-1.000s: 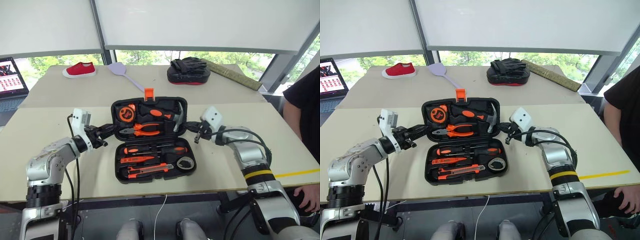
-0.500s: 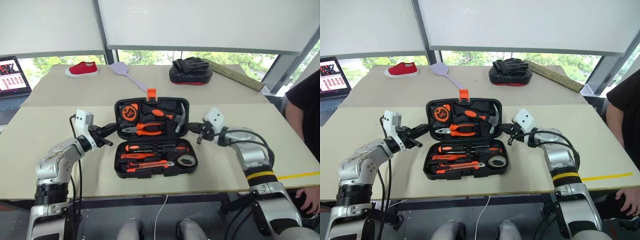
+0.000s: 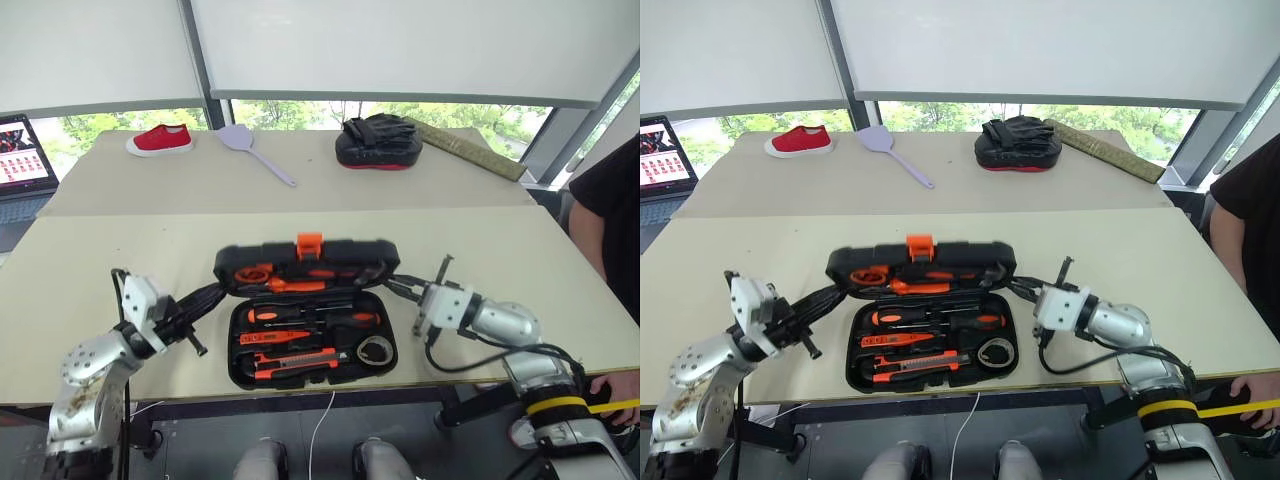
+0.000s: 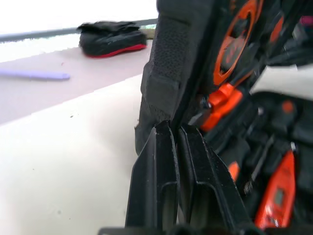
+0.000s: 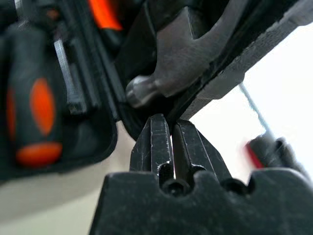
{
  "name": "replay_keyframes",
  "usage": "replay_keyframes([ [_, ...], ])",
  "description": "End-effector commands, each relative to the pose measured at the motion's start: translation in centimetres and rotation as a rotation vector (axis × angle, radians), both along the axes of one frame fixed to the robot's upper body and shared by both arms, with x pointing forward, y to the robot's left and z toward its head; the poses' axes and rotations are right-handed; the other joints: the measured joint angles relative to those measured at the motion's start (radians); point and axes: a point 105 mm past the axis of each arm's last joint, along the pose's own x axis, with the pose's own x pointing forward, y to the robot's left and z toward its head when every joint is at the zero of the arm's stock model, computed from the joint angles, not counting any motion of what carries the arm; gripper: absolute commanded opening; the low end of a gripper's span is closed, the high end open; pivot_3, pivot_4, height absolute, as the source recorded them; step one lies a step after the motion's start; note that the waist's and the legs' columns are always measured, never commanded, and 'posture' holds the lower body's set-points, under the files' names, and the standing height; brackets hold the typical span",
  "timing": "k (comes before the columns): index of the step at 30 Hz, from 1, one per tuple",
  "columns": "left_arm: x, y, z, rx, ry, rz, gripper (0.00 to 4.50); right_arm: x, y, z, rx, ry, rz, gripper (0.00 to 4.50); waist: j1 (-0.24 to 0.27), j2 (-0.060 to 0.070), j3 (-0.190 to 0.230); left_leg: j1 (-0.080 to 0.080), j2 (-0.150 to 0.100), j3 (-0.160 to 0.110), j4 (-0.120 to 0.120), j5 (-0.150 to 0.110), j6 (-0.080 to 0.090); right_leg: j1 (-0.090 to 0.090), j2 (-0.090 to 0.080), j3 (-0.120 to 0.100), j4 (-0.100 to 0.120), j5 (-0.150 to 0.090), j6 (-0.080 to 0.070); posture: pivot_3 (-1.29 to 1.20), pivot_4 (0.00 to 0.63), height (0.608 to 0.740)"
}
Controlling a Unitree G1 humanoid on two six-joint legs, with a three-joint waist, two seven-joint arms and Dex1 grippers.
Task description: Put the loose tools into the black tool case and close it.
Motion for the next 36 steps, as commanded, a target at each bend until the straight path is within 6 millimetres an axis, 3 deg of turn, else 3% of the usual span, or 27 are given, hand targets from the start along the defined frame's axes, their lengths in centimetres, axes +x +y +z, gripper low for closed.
replay_keyframes([
  [1, -0.6, 2.8, -3.0, 0.121, 0.067, 0.103, 0.35, -1.0, -1.8, -3.4, -0.103, 0.051, -0.029, 0.98, 0.000, 0.000, -0.002, 0.002, 0.000, 0.000, 0.000, -0.001, -0.001, 0.002, 0.000, 0.000, 0.000, -0.004, -0.001, 0.00, 0.150, 0.740],
  [3, -1.0, 4.0, -3.6, 0.146, 0.092, 0.131, 0.87, -1.0, -2.6, -3.4, -0.115, 0.026, -0.054, 1.59, -0.005, -0.001, -0.002, 0.012, 0.002, 0.000, 0.000, -0.005, -0.007, 0.010, 0.000, -0.001, 0.000, -0.007, -0.003, 0.00, 0.150, 0.740],
  [7, -1.8, 5.7, -3.7, 0.216, 0.074, 0.113, 2.33, -1.5, -4.8, -3.3, -0.139, 0.018, -0.107, 2.91, -0.019, -0.002, -0.001, 0.015, 0.003, -0.001, -0.003, -0.005, -0.007, 0.008, -0.001, 0.003, 0.002, -0.007, -0.003, 0.00, 0.150, 0.740],
  [12, -0.9, 6.8, -2.6, 0.251, 0.033, 0.133, 4.25, -2.7, -7.4, -3.0, -0.162, -0.008, -0.156, 2.93, 0.010, -0.003, -0.001, 0.014, 0.007, 0.001, -0.002, -0.006, -0.008, 0.007, -0.007, -0.006, 0.000, -0.007, -0.003, 0.00, 0.150, 0.740],
  [14, 0.8, 7.1, -1.4, 0.181, 0.041, 0.179, 4.47, -3.8, -9.0, -3.6, -0.072, 0.192, -0.233, 2.67, 0.015, -0.003, -0.001, 0.014, 0.008, 0.005, -0.002, -0.006, -0.008, 0.007, -0.010, -0.006, 0.000, -0.007, -0.003, 0.00, 0.150, 0.740],
  [16, 2.0, 6.7, -0.5, 0.123, 0.064, 0.170, 4.50, -5.6, -9.0, -3.6, 0.043, 0.401, -0.225, 2.25, 0.028, -0.003, -0.001, 0.013, 0.009, 0.006, -0.002, -0.006, -0.008, 0.010, -0.011, -0.007, 0.000, -0.008, -0.002, 0.00, 0.150, 0.740],
  [17, 2.4, 6.5, -0.3, 0.123, 0.076, 0.158, 3.98, -6.5, -8.5, -3.5, 0.067, 0.481, -0.195, 1.91, 0.029, -0.003, -0.001, 0.013, 0.010, 0.006, -0.002, -0.006, -0.007, 0.011, -0.010, -0.007, 0.000, -0.008, -0.001, 0.00, 0.150, 0.740],
  [18, 2.7, 6.2, -0.2, 0.120, 0.091, 0.144, 3.84, -7.2, -8.1, -3.3, 0.072, 0.525, -0.169, 1.61, 0.028, -0.003, -0.001, 0.012, 0.009, 0.006, -0.002, -0.006, -0.007, 0.012, -0.011, -0.007, 0.000, -0.008, -0.001, 0.00, 0.150, 0.740],
  [23, 5.7, 3.6, 0.8, 0.139, 0.118, 0.056, 1.91, -11.1, -4.6, -3.3, 0.055, 0.810, -0.027, 0.00, 0.019, -0.003, -0.001, 0.013, 0.013, 0.007, -0.001, -0.006, -0.004, 0.011, -0.007, -0.006, 0.000, -0.008, -0.001, 0.00, 0.150, 0.740],
  [26, 7.3, 1.8, 1.4, 0.153, 0.127, -0.004, 0.89, -13.3, -2.0, -3.8, 0.016, 0.929, 0.059, 0.00, 0.026, -0.004, -0.001, 0.013, 0.013, 0.007, 0.000, -0.007, -0.005, 0.011, -0.005, -0.007, 0.001, -0.008, -0.001, 0.00, 0.150, 0.740],
  [28, 8.0, 0.6, 1.1, 0.176, 0.160, -0.048, 0.18, -13.6, -0.2, -3.8, 0.034, 0.951, 0.084, 0.00, 0.028, -0.004, -0.001, 0.013, 0.013, 0.007, 0.000, -0.007, -0.005, 0.010, -0.004, -0.007, 0.000, -0.008, -0.001, 0.00, 0.150, 0.740],
  [32, 8.5, -1.1, 0.6, 0.204, 0.205, -0.131, 0.07, -12.8, 2.9, -3.6, 0.059, 0.927, 0.100, 0.00, 0.026, -0.005, -0.001, 0.010, 0.012, 0.008, 0.000, -0.007, -0.005, 0.009, -0.004, -0.007, 0.000, -0.008, -0.001, 0.00, 0.150, 0.740],
  [36, 8.8, -1.1, 0.0, 0.236, 0.246, -0.143, 0.07, -11.5, 4.6, -3.4, 0.088, 0.930, 0.104, 0.00, 0.027, -0.006, -0.001, 0.006, 0.012, 0.008, 0.001, -0.005, -0.002, 0.006, -0.002, -0.007, -0.001, -0.008, -0.001, 0.00, 0.150, 0.740],
])
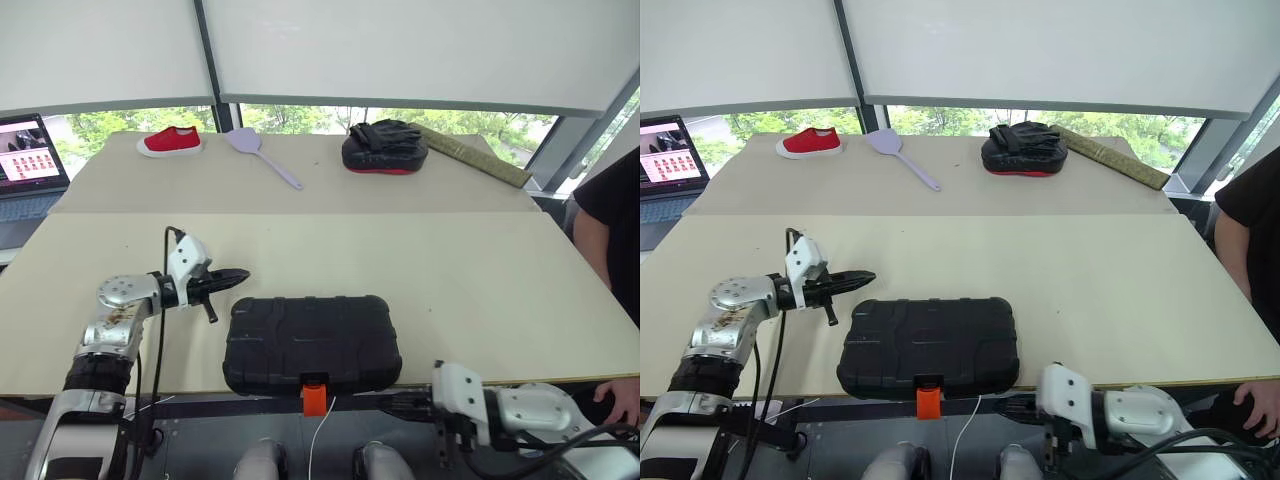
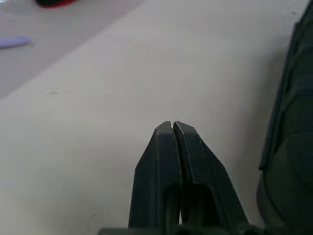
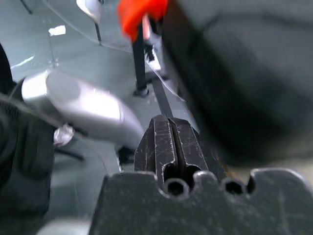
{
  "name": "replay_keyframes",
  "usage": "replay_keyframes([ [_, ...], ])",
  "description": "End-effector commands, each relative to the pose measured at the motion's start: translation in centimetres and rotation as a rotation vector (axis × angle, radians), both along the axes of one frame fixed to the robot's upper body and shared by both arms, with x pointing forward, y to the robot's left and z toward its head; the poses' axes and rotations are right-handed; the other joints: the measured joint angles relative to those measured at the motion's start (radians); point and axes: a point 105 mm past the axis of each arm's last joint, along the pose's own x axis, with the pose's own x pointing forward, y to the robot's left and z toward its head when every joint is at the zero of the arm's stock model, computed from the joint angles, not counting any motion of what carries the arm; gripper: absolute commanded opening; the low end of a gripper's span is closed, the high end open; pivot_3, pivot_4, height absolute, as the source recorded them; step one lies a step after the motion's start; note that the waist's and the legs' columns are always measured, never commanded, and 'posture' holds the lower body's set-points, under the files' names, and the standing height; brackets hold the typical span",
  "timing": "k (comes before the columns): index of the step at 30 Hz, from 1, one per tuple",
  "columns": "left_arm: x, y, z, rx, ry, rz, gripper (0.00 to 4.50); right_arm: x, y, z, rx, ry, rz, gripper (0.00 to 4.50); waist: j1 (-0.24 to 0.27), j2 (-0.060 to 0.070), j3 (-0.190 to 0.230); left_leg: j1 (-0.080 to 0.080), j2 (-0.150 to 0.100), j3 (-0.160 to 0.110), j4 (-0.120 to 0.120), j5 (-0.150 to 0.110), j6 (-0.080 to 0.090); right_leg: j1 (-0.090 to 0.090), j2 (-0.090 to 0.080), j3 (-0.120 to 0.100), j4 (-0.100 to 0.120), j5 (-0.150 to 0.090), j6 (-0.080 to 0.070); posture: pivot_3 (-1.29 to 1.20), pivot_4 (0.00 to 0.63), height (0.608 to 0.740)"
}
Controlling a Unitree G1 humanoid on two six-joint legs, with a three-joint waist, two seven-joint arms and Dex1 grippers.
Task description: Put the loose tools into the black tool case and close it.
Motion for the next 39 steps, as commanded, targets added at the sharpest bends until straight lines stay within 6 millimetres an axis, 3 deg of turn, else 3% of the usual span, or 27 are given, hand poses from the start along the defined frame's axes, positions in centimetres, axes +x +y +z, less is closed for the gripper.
replay_keyframes([
  [1, 0.3, 0.2, 0.3, 0.035, 0.005, -0.010, 0.07, 0.6, 0.9, 0.1, -0.013, -0.009, 0.006, 0.00, 0.002, 0.000, 0.000, 0.000, 0.000, 0.000, 0.000, 0.002, 0.003, 0.000, 0.001, 0.000, 0.000, 0.000, 0.000, 0.00, 0.150, 0.740],
  [8, 0.1, 0.0, -0.7, 0.017, 0.056, -0.015, 0.07, 4.9, 1.0, 1.0, 0.009, -0.130, -0.130, 0.00, 0.000, -0.001, 0.000, -0.002, 0.002, 0.001, 0.000, 0.002, 0.003, -0.002, 0.002, 0.000, 0.000, 0.002, -0.002, 0.00, 0.150, 0.740],
  [14, -1.3, -0.3, -1.6, -0.016, 0.095, -0.029, 0.07, 10.7, -0.5, 2.6, 0.033, -0.248, -0.291, 0.00, -0.007, -0.001, 0.000, -0.002, 0.003, 0.001, 0.001, 0.001, 0.001, -0.004, 0.003, 0.001, 0.001, 0.004, -0.004, 0.00, 0.150, 0.740],
  [22, -1.4, -0.4, -1.5, -0.096, 0.071, 0.069, 0.07, 14.5, -2.0, 2.3, 0.019, -0.264, -0.386, 0.00, 0.000, -0.001, 0.000, -0.009, 0.002, 0.004, 0.001, 0.003, 0.004, -0.009, 0.005, 0.001, 0.001, 0.010, -0.003, 0.00, 0.150, 0.740],
  [24, -0.6, 1.0, -0.9, -0.099, 0.031, 0.164, 0.07, 14.8, -2.5, 2.4, 0.017, -0.264, -0.398, 0.00, -0.001, -0.001, 0.000, -0.009, 0.002, 0.004, 0.001, 0.003, 0.004, -0.009, 0.005, 0.001, 0.001, 0.010, -0.003, 0.00, 0.150, 0.740],
  [27, 0.2, 3.1, 1.8, -0.167, -0.019, 0.248, 0.07, 14.6, -3.8, 2.7, 0.023, -0.264, -0.422, 0.00, -0.002, -0.001, 0.001, -0.009, 0.003, 0.004, 0.001, 0.003, 0.004, -0.009, 0.006, 0.001, 0.001, 0.010, -0.003, 0.00, 0.150, 0.740],
  [32, -2.3, -1.1, 6.8, -0.318, 0.022, -0.056, 0.07, 12.9, -4.8, 3.6, 0.118, -0.283, -0.403, 0.00, 0.001, -0.001, 0.000, -0.009, 0.003, 0.004, 0.001, 0.003, 0.003, -0.009, 0.006, 0.001, 0.001, 0.010, -0.002, 0.00, 0.150, 0.740],
  [36, -3.2, -5.2, 6.6, -0.240, 0.069, -0.196, 0.07, 11.1, -4.6, 3.3, 0.158, -0.220, -0.368, 0.00, 0.001, -0.001, 0.000, -0.009, 0.001, 0.004, 0.001, 0.003, 0.003, -0.007, 0.006, 0.001, 0.001, 0.009, 0.000, 0.00, 0.150, 0.740],
  [39, -2.4, -8.5, 3.7, -0.115, 0.093, -0.193, 0.07, 8.8, -2.7, 3.5, 0.213, -0.137, -0.271, 0.00, 0.001, 0.000, 0.000, -0.008, 0.002, 0.004, 0.001, 0.003, 0.003, -0.006, 0.006, 0.002, 0.001, 0.008, 0.001, 0.00, 0.150, 0.740],
])
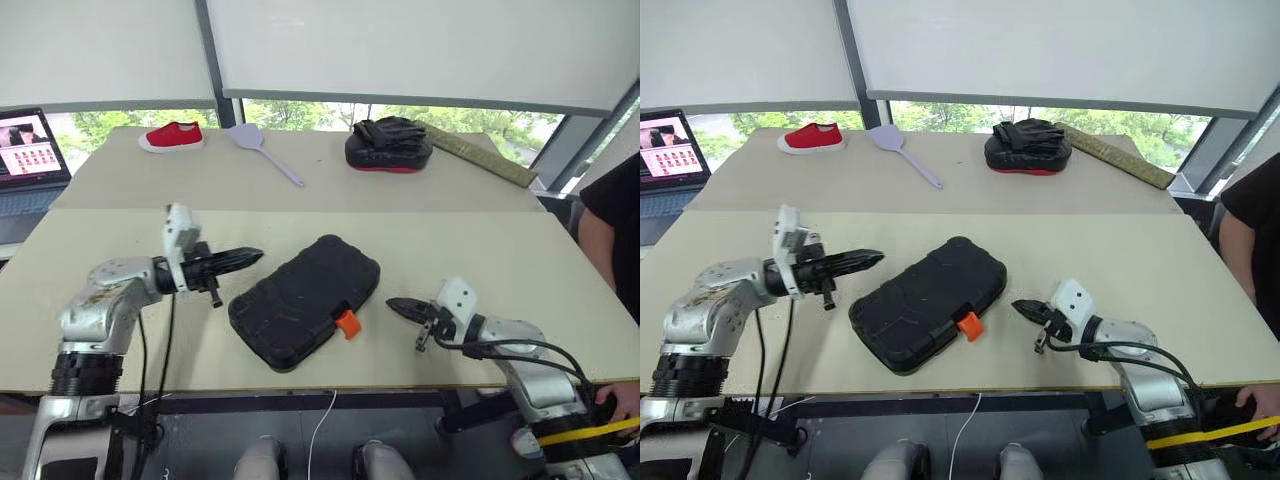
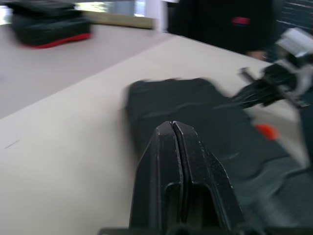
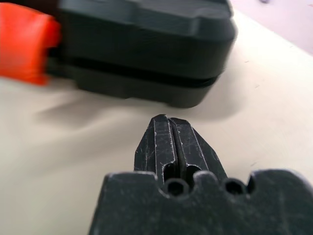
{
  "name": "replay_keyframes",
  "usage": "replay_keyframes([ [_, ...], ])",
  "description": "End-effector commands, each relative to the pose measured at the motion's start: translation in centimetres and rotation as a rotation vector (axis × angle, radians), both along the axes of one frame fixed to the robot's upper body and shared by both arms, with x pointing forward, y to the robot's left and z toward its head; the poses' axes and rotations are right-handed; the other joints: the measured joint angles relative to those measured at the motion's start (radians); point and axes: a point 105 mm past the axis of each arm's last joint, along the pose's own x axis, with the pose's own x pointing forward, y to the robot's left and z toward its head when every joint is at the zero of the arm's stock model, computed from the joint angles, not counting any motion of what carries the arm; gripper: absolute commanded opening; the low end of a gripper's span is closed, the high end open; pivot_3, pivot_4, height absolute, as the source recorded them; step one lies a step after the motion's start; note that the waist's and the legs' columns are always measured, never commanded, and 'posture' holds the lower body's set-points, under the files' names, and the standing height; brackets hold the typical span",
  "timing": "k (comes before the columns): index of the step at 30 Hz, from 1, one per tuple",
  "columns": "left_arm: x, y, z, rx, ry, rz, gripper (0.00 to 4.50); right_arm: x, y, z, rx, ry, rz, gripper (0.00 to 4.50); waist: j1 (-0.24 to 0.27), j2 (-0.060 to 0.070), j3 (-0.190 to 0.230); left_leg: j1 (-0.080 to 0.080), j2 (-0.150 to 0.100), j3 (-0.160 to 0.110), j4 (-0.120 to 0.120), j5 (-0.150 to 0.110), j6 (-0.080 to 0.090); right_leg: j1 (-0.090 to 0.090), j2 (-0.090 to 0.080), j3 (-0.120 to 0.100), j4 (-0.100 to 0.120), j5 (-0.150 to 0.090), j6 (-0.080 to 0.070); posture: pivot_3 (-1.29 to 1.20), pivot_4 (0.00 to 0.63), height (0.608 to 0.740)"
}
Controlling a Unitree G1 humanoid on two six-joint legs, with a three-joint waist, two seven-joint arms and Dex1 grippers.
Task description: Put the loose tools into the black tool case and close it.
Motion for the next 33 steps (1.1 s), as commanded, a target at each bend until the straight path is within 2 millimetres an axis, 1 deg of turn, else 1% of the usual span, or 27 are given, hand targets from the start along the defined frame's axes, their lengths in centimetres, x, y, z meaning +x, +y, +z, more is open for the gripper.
replay_keyframes([
  [1, 0.8, -3.4, -2.9, 0.146, 0.008, 0.001, 0.07, -2.1, 2.0, 2.2, 0.076, 0.004, 0.122, 0.00, -0.001, 0.000, 0.000, 0.000, 0.000, 0.000, 0.000, 0.000, 0.000, 0.000, 0.001, 0.000, 0.000, 0.000, 0.000, 0.00, 0.150, 0.740],
  [2, 1.2, -3.5, -4.3, 0.198, 0.024, 0.025, 0.07, -2.4, 2.4, 2.1, 0.074, 0.013, 0.141, 0.00, -0.004, 0.000, 0.000, 0.000, 0.000, 0.000, 0.000, 0.000, 0.000, 0.000, 0.001, 0.001, 0.001, 0.000, 0.000, 0.00, 0.150, 0.740],
  [4, 0.8, -3.9, -7.3, 0.281, 0.055, 0.005, 0.07, -2.7, 3.4, 1.7, 0.063, 0.029, 0.170, 0.00, -0.005, 0.001, -0.001, 0.001, 0.001, -0.001, 0.000, 0.001, -0.001, -0.001, 0.003, 0.002, 0.001, 0.000, 0.000, 0.00, 0.150, 0.740],
  [6, 0.1, -4.2, -9.2, 0.338, 0.086, -0.027, 0.07, -2.8, 4.1, 1.4, 0.051, 0.040, 0.190, 0.00, -0.001, 0.004, -0.003, 0.009, 0.001, -0.002, 0.000, 0.000, -0.001, 0.007, 0.003, 0.001, 0.001, -0.001, 0.000, 0.00, 0.150, 0.740],
  [7, -0.1, -4.3, -9.7, 0.346, 0.101, -0.029, 0.07, -2.8, 4.3, 1.3, 0.045, 0.045, 0.199, 0.00, 0.000, 0.005, -0.003, 0.013, 0.001, -0.002, 0.000, 0.000, -0.002, 0.010, 0.003, 0.001, 0.000, -0.005, -0.005, 0.00, 0.150, 0.740],
  [8, -0.2, -4.5, -9.8, 0.333, 0.112, -0.024, 0.07, -2.6, 4.4, 1.2, 0.044, 0.052, 0.199, 0.00, 0.000, 0.006, -0.004, 0.016, 0.002, -0.002, 0.000, -0.004, -0.009, 0.012, 0.002, 0.001, 0.000, -0.006, -0.007, 0.00, 0.150, 0.740],
  [13, -0.2, -4.8, -9.6, 0.302, 0.122, -0.011, 0.07, -2.7, 5.1, 0.2, 0.016, 0.108, 0.225, 0.00, 0.001, 0.010, -0.009, 0.017, 0.001, -0.004, 0.000, -0.004, -0.009, 0.012, 0.000, 0.001, 0.001, -0.006, -0.007, 0.00, 0.150, 0.740],
  [16, -0.3, -4.9, -9.6, 0.300, 0.125, -0.008, 0.07, -2.3, 5.4, -0.3, 0.002, 0.115, 0.215, 0.00, 0.001, 0.010, -0.013, 0.016, 0.001, -0.004, 0.000, -0.004, -0.009, 0.013, 0.001, 0.001, 0.000, -0.007, -0.006, 0.00, 0.150, 0.740],
  [19, -0.2, -4.9, -9.6, 0.298, 0.126, -0.002, 0.07, -1.9, 5.8, -0.4, 0.038, 0.146, 0.213, 0.00, 0.001, 0.010, -0.014, 0.016, 0.001, -0.004, 0.000, -0.004, -0.009, 0.013, 0.001, 0.001, 0.000, -0.007, -0.006, 0.00, 0.150, 0.740],
  [21, -0.2, -4.9, -9.5, 0.297, 0.125, 0.001, 0.07, -1.5, 6.2, -0.1, 0.069, 0.151, 0.212, 0.00, 0.001, 0.010, -0.014, 0.016, 0.001, -0.004, 0.000, -0.004, -0.009, 0.013, 0.001, 0.001, 0.000, -0.007, -0.006, 0.00, 0.150, 0.740],
  [24, 0.1, -4.9, -9.3, 0.291, 0.111, 0.013, 0.07, -1.1, 6.7, -0.4, 0.045, 0.148, 0.231, 0.00, 0.001, 0.010, -0.014, 0.016, 0.001, -0.004, 0.000, -0.004, -0.009, 0.012, 0.001, 0.002, 0.001, -0.007, -0.006, 0.00, 0.150, 0.740],
  [33, 0.5, -5.0, -8.9, 0.275, 0.110, 0.030, 0.07, -0.4, 8.3, -0.7, 0.058, 0.149, 0.260, 0.00, 0.001, 0.010, -0.015, 0.016, 0.001, -0.004, 0.000, -0.004, -0.009, 0.012, 0.001, 0.001, 0.001, -0.007, -0.006, 0.00, 0.150, 0.740],
])
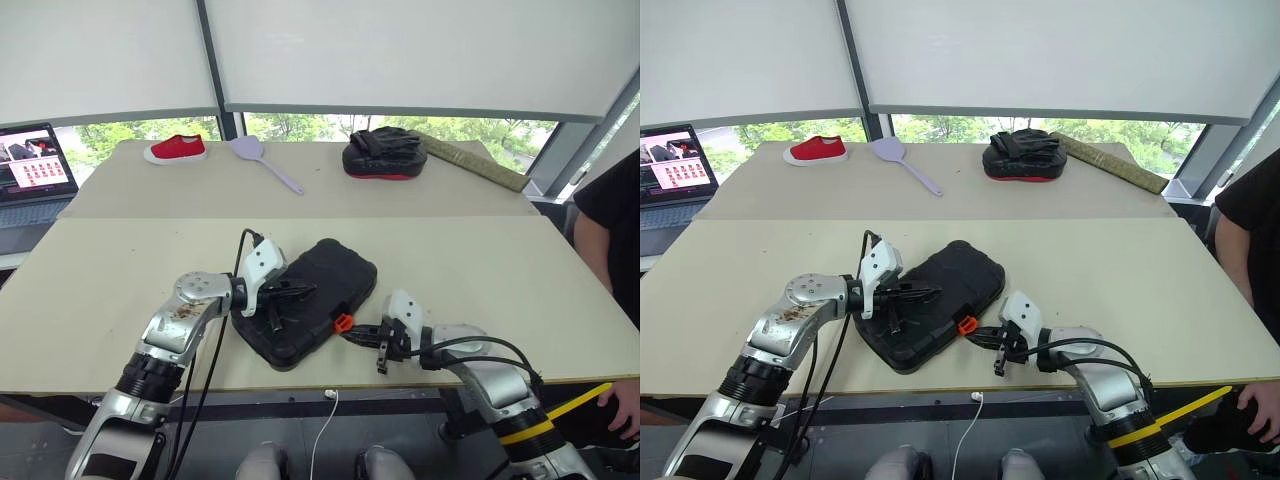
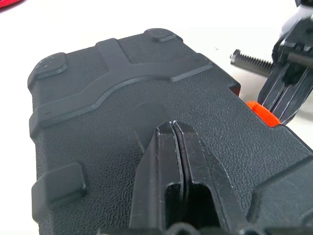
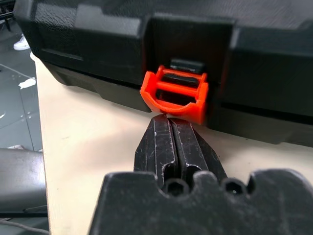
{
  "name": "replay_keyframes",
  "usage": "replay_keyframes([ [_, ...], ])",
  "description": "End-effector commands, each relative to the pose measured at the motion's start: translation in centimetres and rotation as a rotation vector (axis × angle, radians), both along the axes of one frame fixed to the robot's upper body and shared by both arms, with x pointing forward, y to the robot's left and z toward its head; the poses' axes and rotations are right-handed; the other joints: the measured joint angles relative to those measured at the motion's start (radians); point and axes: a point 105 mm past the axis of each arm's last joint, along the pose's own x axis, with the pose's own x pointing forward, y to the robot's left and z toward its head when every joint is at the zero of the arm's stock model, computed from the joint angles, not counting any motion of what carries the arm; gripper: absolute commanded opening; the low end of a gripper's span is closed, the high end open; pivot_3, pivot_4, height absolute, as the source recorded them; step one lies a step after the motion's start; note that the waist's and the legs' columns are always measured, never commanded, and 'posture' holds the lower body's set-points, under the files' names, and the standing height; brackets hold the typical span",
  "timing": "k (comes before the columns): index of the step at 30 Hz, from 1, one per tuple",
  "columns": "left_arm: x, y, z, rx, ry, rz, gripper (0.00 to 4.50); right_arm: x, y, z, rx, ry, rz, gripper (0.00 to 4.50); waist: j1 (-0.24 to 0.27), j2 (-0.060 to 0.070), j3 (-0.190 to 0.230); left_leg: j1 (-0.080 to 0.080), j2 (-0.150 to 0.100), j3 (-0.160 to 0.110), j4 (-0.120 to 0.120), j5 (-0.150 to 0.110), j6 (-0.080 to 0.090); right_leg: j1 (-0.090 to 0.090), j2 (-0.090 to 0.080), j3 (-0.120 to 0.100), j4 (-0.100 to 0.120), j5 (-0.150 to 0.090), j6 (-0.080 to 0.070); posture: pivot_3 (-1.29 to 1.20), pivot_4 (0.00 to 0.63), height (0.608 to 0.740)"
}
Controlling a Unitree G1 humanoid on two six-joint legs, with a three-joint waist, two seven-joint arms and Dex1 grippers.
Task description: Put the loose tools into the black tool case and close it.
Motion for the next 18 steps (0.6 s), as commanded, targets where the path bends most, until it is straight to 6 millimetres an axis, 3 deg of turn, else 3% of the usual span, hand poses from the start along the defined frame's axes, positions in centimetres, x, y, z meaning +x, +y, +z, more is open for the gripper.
replay_keyframes([
  [1, -0.4, 0.1, -3.4, 0.053, 0.120, 0.029, 0.07, 0.4, 1.2, 1.9, 0.043, -0.094, 0.035, 0.00, 0.001, 0.000, 0.000, 0.000, 0.000, 0.000, 0.000, 0.000, 0.000, 0.000, 0.000, 0.000, 0.000, 0.000, 0.000, 0.00, 0.150, 0.740],
  [12, -0.7, 0.4, -4.4, 0.105, 0.170, 0.034, 0.07, 0.3, 1.0, 6.0, 0.087, -0.233, 0.056, 0.00, 0.000, 0.000, 0.000, -0.001, 0.000, -0.001, 0.000, 0.000, 0.000, -0.001, 0.000, 0.000, 0.000, 0.000, 0.000, 0.00, 0.150, 0.740],
  [18, -1.3, 0.1, -5.0, 0.127, 0.208, -0.003, 0.07, 0.4, 1.2, 6.0, 0.077, -0.210, 0.078, 0.00, -0.001, 0.000, 0.000, 0.000, 0.001, -0.001, -0.001, 0.000, 0.000, -0.002, 0.000, 0.000, 0.000, 0.000, 0.000, 0.00, 0.150, 0.740],
])
